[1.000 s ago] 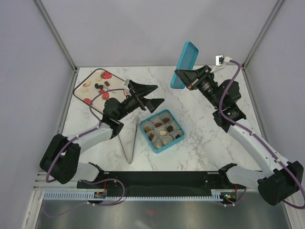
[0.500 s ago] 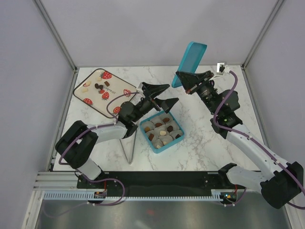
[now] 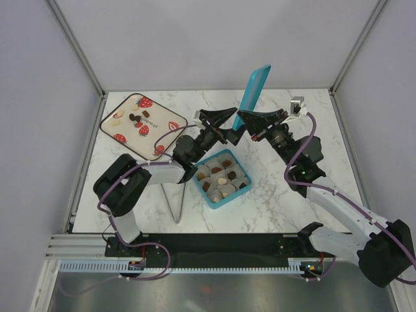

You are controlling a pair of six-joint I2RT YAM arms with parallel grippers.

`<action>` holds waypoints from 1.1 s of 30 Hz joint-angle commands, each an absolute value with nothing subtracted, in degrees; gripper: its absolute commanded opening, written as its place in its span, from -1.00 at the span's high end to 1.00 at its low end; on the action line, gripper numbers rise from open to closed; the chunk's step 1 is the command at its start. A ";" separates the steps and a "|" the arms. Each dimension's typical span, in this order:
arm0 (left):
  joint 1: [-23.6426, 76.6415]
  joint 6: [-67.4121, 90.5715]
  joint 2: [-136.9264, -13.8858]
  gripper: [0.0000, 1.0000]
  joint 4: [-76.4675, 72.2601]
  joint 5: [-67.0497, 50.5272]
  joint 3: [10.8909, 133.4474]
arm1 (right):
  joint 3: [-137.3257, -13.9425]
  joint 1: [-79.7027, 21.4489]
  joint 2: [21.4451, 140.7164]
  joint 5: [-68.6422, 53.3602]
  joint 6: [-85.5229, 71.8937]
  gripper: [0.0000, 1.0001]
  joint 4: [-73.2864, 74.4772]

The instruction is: Pack the chocolate

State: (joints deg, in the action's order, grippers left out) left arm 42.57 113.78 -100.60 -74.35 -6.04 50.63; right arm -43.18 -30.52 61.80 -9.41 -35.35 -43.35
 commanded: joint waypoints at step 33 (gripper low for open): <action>42.28 127.44 -109.51 0.95 -95.36 -8.35 55.37 | -24.78 -30.85 26.28 2.02 -30.50 -0.23 -3.87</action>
State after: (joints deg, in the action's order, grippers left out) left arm 42.13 115.20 -108.66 -73.87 -7.22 53.32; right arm -24.16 -30.70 27.75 0.12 -29.50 -5.39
